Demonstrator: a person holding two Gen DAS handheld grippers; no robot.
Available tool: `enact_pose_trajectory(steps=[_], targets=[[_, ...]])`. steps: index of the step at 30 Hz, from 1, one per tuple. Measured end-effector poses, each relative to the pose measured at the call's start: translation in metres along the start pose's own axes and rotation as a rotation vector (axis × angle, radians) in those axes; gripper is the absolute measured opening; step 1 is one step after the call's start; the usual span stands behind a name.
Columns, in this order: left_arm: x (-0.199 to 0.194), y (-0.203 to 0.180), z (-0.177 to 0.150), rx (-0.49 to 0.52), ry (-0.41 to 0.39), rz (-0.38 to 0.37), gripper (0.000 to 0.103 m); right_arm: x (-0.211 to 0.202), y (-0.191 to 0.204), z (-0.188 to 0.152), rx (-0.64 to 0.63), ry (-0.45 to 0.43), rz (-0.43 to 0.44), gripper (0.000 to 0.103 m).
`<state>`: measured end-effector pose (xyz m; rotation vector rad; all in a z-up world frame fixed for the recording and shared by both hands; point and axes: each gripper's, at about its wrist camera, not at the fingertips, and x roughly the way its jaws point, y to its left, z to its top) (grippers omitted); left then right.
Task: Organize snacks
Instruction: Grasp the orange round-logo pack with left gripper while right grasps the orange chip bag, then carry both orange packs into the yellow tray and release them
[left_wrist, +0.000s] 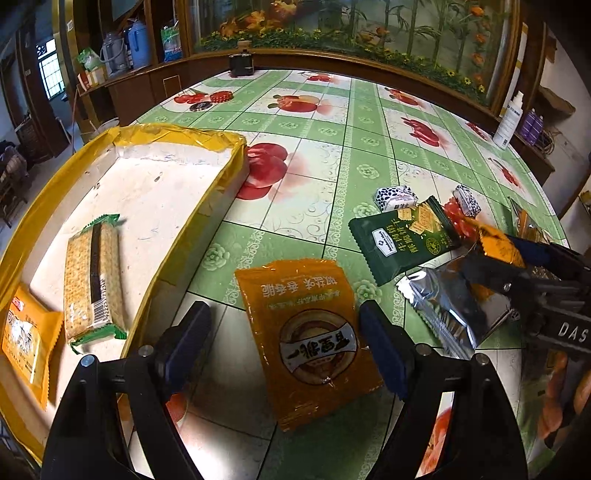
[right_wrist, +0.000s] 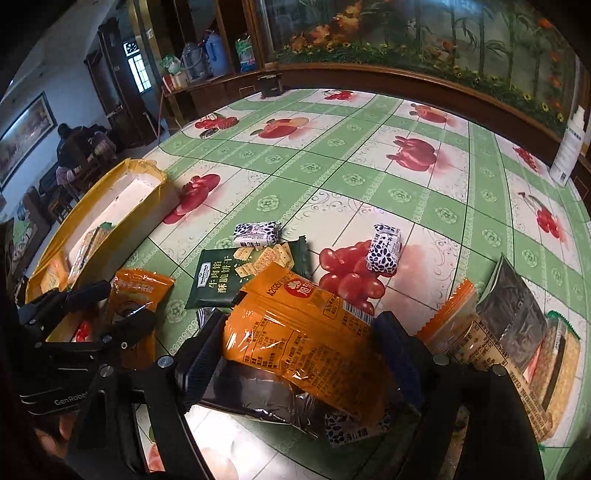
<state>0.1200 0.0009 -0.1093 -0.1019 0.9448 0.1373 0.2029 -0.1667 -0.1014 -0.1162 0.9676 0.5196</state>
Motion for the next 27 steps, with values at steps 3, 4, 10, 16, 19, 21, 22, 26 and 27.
enact_pose_trajectory(steps=[3, 4, 10, 16, 19, 21, 22, 26, 27], targets=[[0.001, -0.005, 0.000, 0.041, -0.003, 0.005, 0.076, -0.008, -0.006, -0.006, 0.052, -0.014, 0.052, 0.068], [0.002, -0.006, -0.001, 0.055, -0.001, -0.005, 0.059, -0.010, -0.008, -0.008, 0.070, -0.018, 0.065, 0.060], [-0.005, 0.001, -0.003, 0.044, -0.004, -0.118, 0.044, -0.029, -0.021, -0.024, 0.181, -0.073, 0.137, 0.042], [-0.014, 0.013, -0.011, 0.005, -0.001, -0.168, 0.039, -0.062, -0.020, -0.038, 0.229, -0.141, 0.166, 0.040], [-0.025, 0.015, -0.015, 0.001, -0.021, -0.194, 0.038, -0.077, -0.017, -0.044, 0.238, -0.168, 0.172, 0.040], [-0.036, 0.015, -0.018, 0.013, -0.041, -0.197, 0.038, -0.087, -0.014, -0.049, 0.251, -0.184, 0.192, 0.040], [-0.042, 0.014, -0.019, 0.019, -0.053, -0.197, 0.038, -0.091, -0.012, -0.051, 0.253, -0.190, 0.199, 0.040], [-0.062, 0.017, -0.022, 0.032, -0.087, -0.202, 0.038, -0.103, -0.002, -0.059, 0.254, -0.206, 0.209, 0.040], [-0.069, 0.019, -0.023, 0.033, -0.102, -0.196, 0.038, -0.106, 0.002, -0.062, 0.251, -0.210, 0.212, 0.040]])
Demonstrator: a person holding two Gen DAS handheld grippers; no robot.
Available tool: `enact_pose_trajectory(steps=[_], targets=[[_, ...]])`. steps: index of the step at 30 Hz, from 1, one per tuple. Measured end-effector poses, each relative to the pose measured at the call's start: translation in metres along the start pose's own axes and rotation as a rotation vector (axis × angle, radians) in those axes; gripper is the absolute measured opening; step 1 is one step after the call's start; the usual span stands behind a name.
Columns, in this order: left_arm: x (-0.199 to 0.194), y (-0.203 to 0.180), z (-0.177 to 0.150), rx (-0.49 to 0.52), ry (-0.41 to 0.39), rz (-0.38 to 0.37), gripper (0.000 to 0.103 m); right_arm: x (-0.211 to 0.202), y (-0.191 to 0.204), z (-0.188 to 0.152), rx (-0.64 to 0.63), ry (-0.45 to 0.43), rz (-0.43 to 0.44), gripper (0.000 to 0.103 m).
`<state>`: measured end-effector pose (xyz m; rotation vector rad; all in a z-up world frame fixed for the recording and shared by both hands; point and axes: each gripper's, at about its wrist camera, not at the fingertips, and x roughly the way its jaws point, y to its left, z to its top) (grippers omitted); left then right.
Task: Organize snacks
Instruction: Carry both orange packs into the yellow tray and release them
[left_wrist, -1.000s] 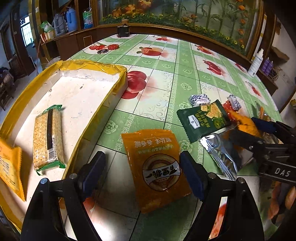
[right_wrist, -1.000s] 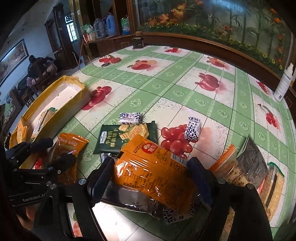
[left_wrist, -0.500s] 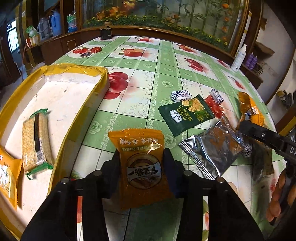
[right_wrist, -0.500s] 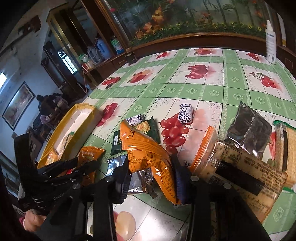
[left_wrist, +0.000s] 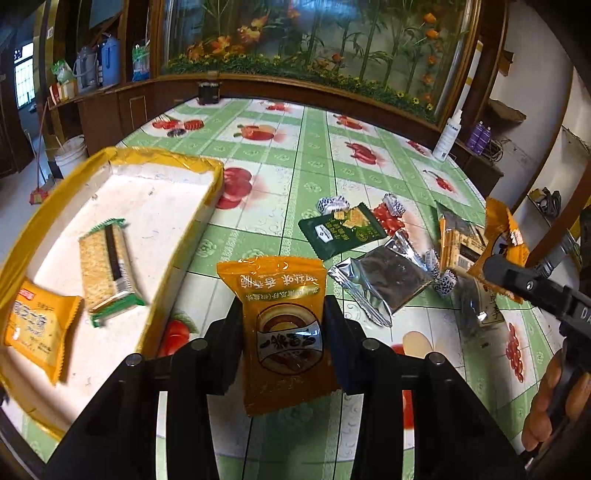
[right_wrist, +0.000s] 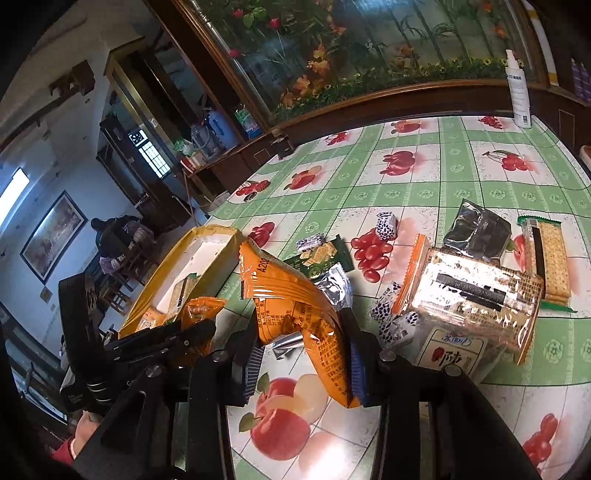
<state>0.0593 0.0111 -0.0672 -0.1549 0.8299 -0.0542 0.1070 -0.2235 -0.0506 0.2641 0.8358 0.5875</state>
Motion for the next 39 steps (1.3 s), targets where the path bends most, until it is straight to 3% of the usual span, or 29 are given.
enact_pose_trajectory(steps=[9, 21, 39], targets=[[-0.037, 0.021, -0.002, -0.002, -0.073, 0.098, 0.038, 0.005, 0.037, -0.019, -0.047, 0.022, 0.039, 0.040], [-0.064, 0.083, -0.001, -0.099, -0.133, 0.198, 0.038, 0.032, 0.108, -0.017, -0.167, 0.058, 0.108, 0.040], [-0.061, 0.149, -0.010, -0.204, -0.128, 0.281, 0.038, 0.102, 0.194, -0.008, -0.302, 0.135, 0.203, 0.039]])
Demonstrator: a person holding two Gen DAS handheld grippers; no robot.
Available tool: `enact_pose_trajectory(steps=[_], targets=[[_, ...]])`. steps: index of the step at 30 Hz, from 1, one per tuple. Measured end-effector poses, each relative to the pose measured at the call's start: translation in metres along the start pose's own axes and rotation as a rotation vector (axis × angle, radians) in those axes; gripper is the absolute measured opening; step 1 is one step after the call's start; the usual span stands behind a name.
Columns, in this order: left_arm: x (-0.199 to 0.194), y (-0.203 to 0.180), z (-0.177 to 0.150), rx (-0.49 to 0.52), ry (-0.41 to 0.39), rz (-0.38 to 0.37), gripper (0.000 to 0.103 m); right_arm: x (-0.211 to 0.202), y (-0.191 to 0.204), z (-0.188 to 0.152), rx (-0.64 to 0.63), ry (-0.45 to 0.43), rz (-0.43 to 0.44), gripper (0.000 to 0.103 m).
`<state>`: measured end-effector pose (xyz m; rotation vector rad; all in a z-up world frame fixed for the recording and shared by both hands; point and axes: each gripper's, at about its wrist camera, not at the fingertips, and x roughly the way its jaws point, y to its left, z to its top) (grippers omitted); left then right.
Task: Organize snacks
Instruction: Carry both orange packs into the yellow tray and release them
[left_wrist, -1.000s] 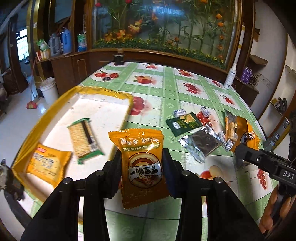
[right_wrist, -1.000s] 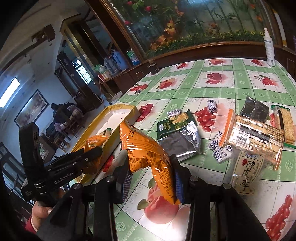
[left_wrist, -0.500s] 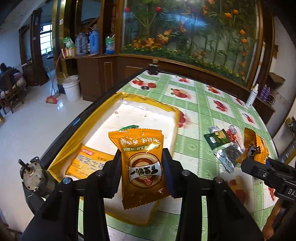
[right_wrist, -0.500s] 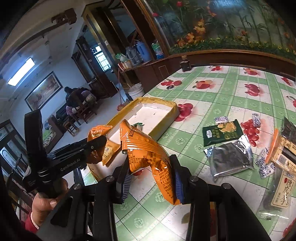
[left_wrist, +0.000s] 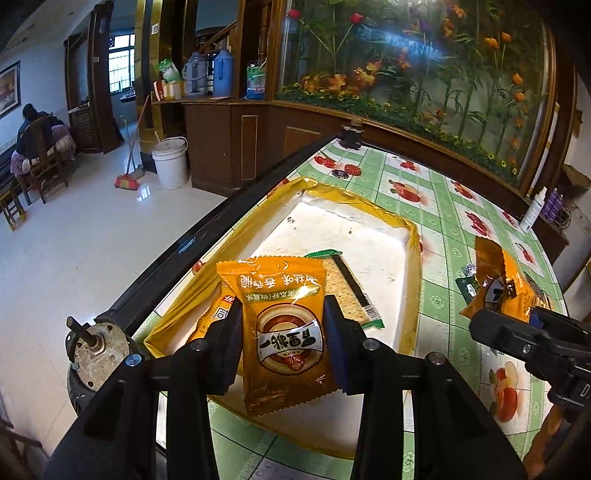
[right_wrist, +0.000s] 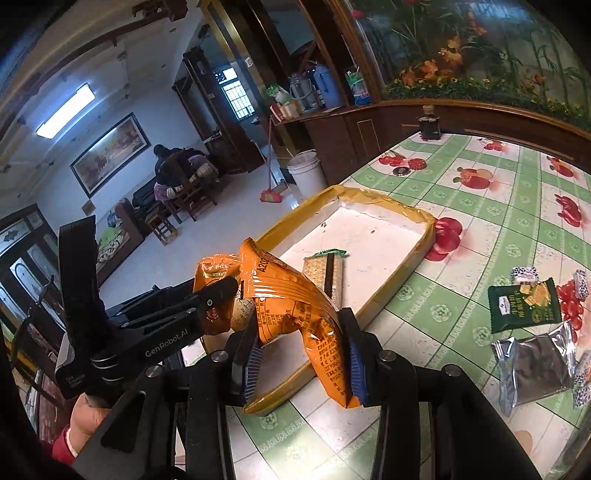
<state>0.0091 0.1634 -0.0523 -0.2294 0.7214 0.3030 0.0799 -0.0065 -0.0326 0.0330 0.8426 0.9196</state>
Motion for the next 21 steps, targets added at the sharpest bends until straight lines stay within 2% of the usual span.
enact_pose_trajectory(steps=[21], targets=[[0.016, -0.012, -0.011, 0.015, 0.065, -0.045, 0.039, 0.063, -0.005, 0.037, 0.021, 0.029, 0.036, 0.039]])
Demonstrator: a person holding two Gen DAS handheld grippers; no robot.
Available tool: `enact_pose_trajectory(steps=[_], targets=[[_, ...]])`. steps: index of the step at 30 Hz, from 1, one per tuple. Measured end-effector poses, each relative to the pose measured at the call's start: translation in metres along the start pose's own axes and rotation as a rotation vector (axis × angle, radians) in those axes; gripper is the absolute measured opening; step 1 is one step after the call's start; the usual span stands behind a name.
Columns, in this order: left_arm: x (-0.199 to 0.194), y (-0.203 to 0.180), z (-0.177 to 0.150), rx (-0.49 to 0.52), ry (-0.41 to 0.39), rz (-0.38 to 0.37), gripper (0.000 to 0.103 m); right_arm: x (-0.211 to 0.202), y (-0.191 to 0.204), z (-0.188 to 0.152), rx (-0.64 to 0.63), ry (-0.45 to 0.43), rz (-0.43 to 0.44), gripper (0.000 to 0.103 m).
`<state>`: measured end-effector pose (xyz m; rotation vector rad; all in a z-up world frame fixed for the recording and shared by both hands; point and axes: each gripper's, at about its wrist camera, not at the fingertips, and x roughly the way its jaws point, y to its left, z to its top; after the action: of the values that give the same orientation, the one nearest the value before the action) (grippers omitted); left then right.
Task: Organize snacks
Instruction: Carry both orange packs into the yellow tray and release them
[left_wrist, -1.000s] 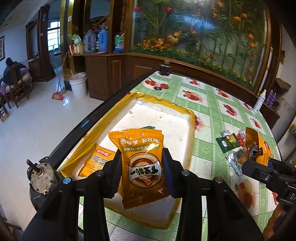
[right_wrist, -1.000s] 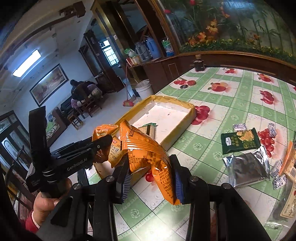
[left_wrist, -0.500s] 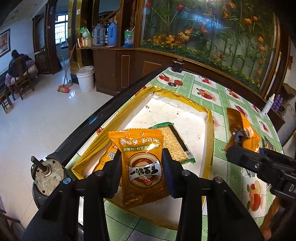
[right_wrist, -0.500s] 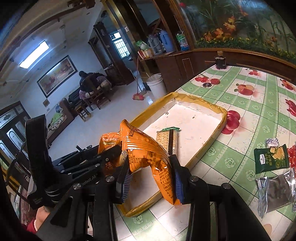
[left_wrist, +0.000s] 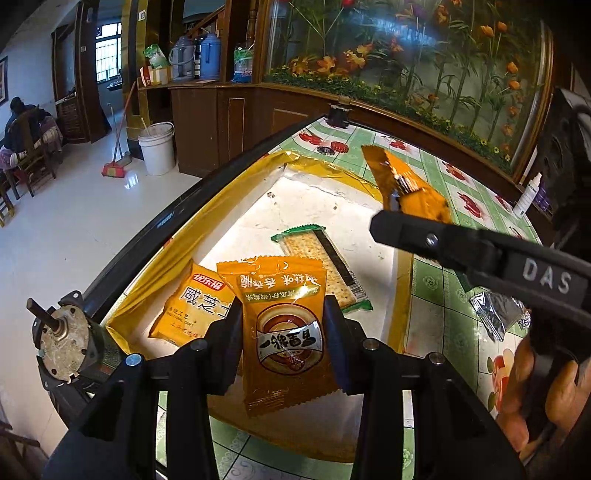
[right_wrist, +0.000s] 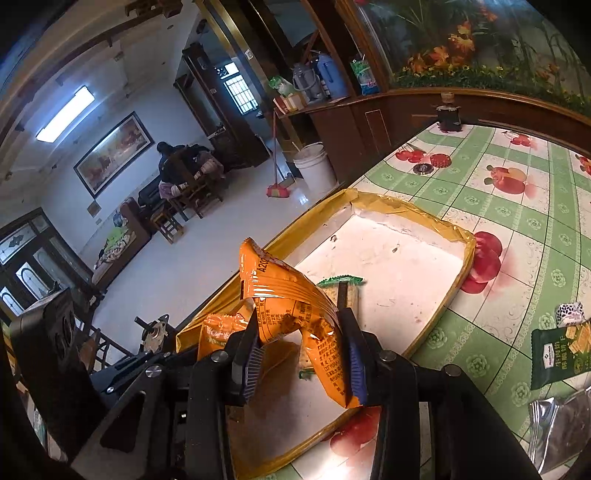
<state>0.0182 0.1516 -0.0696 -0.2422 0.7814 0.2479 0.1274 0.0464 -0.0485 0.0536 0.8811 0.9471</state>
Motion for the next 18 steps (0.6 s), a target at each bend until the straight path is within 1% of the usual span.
enact_pose_trajectory(steps=[7, 12, 15, 18], targets=[[0.011, -0.001, 0.000, 0.001, 0.028, -0.010, 0.038, 0.026, -0.016, 0.010, 0.023, 0.029, -0.029, 0.039], [0.016, -0.002, 0.000, 0.002, 0.039, -0.010, 0.038, 0.043, -0.029, 0.010, 0.038, 0.059, -0.052, 0.040], [0.020, -0.004, 0.000, 0.011, 0.045, 0.002, 0.039, 0.051, -0.034, 0.008, 0.040, 0.073, -0.065, 0.045], [0.025, -0.004, -0.002, 0.015, 0.065, 0.029, 0.042, 0.053, -0.038, 0.007, 0.050, 0.078, -0.077, 0.053]])
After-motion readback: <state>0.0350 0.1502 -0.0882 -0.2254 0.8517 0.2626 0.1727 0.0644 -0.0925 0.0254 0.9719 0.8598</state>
